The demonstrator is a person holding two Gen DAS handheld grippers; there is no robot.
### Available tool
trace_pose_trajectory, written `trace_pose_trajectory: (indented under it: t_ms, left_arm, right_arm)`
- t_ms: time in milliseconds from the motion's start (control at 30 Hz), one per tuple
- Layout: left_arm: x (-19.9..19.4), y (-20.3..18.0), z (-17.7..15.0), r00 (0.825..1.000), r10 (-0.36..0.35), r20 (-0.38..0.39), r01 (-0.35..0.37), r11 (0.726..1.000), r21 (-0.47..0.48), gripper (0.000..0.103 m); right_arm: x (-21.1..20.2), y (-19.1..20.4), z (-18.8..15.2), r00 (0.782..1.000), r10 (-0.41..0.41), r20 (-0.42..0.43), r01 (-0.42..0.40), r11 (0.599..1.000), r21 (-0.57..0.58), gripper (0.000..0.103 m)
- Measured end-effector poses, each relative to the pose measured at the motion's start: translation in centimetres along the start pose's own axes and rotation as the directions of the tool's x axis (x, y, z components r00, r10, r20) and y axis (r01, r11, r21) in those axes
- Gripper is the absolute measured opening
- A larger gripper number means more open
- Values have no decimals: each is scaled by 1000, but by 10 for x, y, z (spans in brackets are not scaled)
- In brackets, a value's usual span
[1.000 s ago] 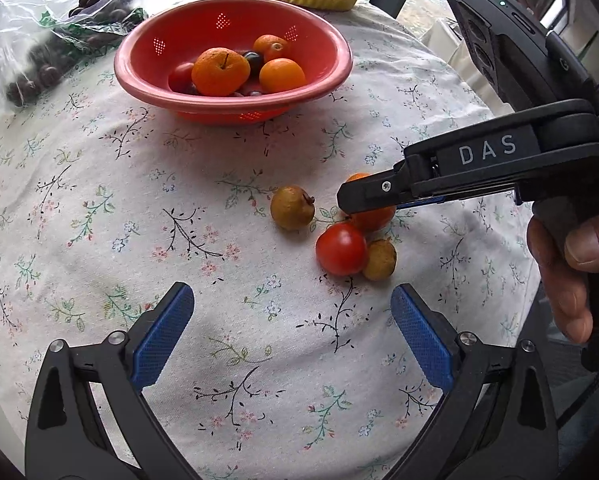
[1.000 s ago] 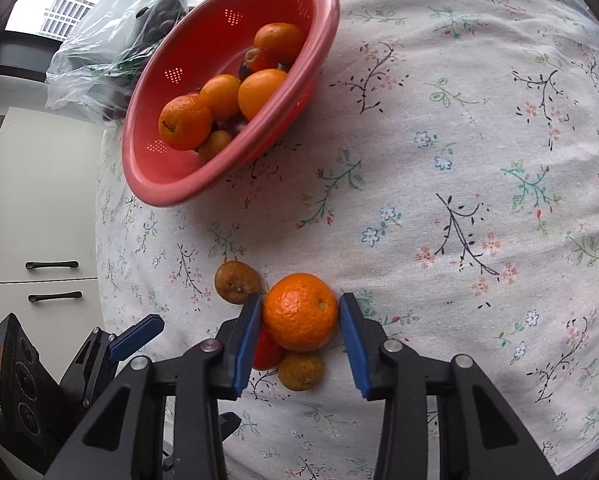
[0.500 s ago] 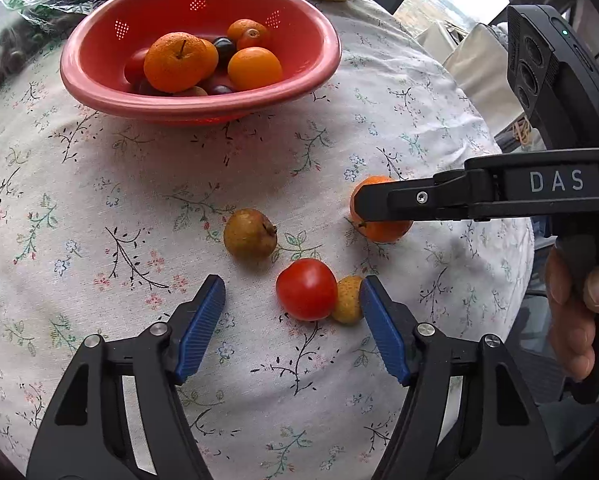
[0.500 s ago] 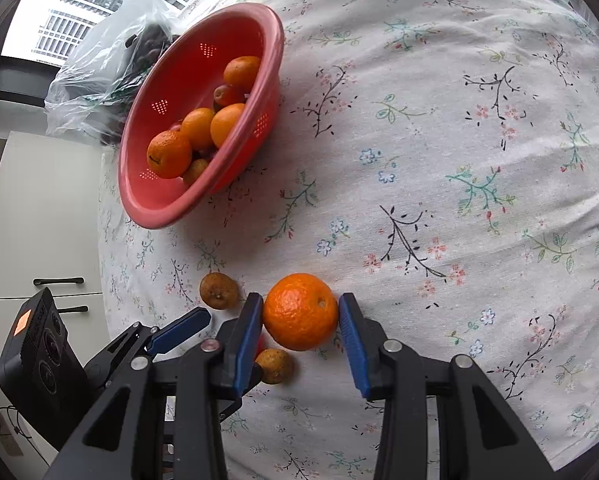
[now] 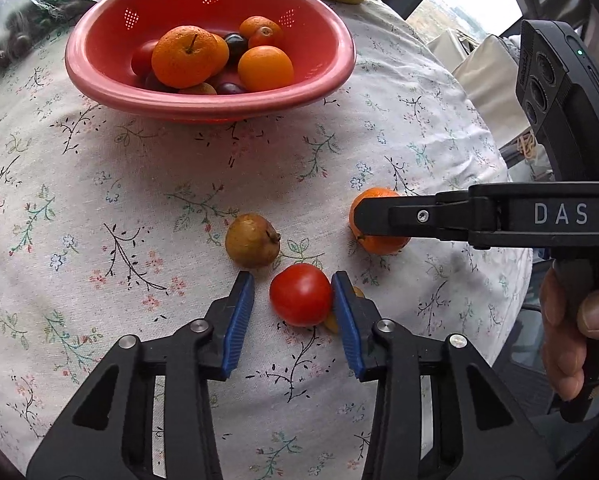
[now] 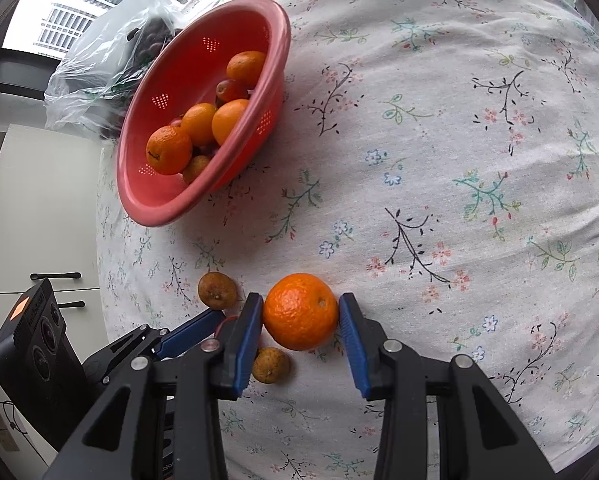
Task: Organize fruits
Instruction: 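Grasp a red tomato with the left gripper while the right gripper grasps a mandarin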
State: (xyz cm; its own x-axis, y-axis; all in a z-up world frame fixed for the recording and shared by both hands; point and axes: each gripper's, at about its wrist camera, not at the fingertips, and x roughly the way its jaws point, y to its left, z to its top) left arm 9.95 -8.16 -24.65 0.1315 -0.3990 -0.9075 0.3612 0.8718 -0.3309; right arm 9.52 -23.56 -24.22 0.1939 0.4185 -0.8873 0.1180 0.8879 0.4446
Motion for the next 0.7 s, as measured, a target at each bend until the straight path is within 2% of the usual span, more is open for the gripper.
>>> trace_pose_trajectory:
  t_ms: [200,333,400,700]
  left_arm:
    - [-1,-6,0,1000,19,-9,-18,1000,20,38]
    - [0,-9,0,1000,-3,-14,3,1000,31,38]
    - [0,-10,0,1000,-16,-17,17,999,35,32]
    - [1,-5,5,1000,6,-17,-6,1000,13,33]
  right_arm:
    - [1,2,0,1000,-4,0,4,1000,-2,42]
    - [1,2,0,1000,-3,4,3,1000,-3,42]
    - [0,2,0,1000,-3,5,3,1000,-4,42]
    - [-2,-1,-1,1000,-2,9,2,1000,-2,42]
